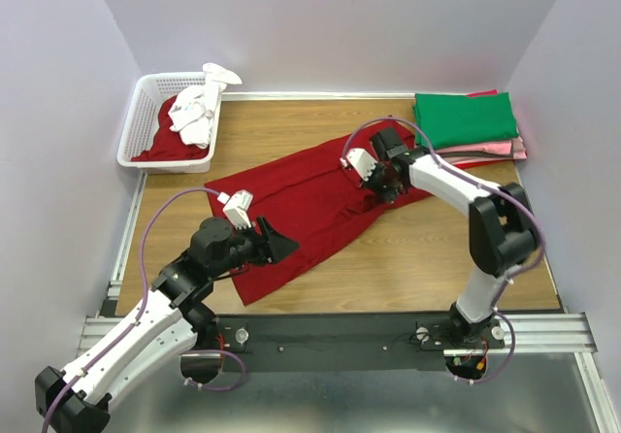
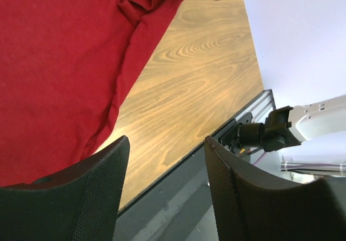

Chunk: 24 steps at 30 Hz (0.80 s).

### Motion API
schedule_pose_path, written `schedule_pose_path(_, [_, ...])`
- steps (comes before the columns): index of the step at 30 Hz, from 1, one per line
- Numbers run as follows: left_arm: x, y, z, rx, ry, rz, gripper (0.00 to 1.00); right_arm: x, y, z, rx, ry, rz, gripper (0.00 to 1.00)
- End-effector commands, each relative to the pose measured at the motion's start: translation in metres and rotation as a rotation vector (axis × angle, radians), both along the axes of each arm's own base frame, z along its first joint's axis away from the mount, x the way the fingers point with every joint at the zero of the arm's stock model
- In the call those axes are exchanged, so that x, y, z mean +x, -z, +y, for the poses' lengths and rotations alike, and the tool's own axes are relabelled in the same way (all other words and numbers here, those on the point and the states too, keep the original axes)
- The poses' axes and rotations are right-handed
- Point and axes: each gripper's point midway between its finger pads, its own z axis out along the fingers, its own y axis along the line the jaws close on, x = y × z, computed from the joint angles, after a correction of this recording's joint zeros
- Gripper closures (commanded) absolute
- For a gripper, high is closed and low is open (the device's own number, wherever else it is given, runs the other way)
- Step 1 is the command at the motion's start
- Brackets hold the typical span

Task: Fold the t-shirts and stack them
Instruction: Fold the tshirt

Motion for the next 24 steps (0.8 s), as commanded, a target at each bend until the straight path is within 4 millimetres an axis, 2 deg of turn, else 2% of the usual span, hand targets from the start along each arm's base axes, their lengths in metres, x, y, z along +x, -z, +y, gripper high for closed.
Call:
schedule_pose_path(1, [-0.012,0.01,-0.001,-0.006,0.023,0.09,0.35,-0.014,-0.042,-0.007,0.04,-0.005,-0.097,1.0])
schedule_pose_path(2, [-0.012,0.009,-0.001,0.0,0.02,0.101,0.35,-0.021,-0.057,-0.009,0.055,-0.022,-0.133,0.99])
schedule_pose_path(3, [-0.013,0.009,-0.001,0.003,0.024,0.104,0.35,-0.028,-0.059,-0.014,0.049,-0.031,-0.135,1.0])
schedule_pose_path(4, [-0.011,0.009,-0.001,0.011,0.021,0.106,0.35,-0.046,-0.061,-0.024,0.042,-0.037,-0.13,1.0])
schedule_pose_path(7, [-0.009,0.005,-0.003,0.021,0.027,0.098,0.35,-0.085,-0.047,-0.046,-0.014,-0.067,-0.065,1.0])
schedule_pose_path(8, [-0.009,0.007,-0.004,0.025,0.027,0.11,0.35,-0.093,-0.055,-0.052,-0.02,-0.076,-0.089,1.0])
schedule_pose_path(11, [-0.009,0.013,-0.005,0.025,0.019,0.157,0.35,-0.129,-0.048,-0.077,-0.071,-0.091,-0.06,1.0])
schedule_pose_path(13, [-0.008,0.019,-0.004,0.027,-0.01,0.2,0.35,-0.142,-0.047,-0.086,-0.08,-0.095,-0.066,1.0])
schedule_pose_path(16, [-0.012,0.029,-0.001,0.044,-0.038,0.279,0.35,-0.156,-0.061,-0.092,-0.059,-0.105,-0.104,1.0])
schedule_pose_path(22, [-0.014,0.025,0.002,0.06,-0.077,0.352,0.35,-0.177,-0.08,-0.103,-0.042,-0.103,-0.162,1.0])
schedule_pose_path(24, [-0.016,0.024,0.005,0.071,-0.095,0.384,0.35,-0.183,-0.08,-0.107,-0.046,-0.105,-0.156,1.0])
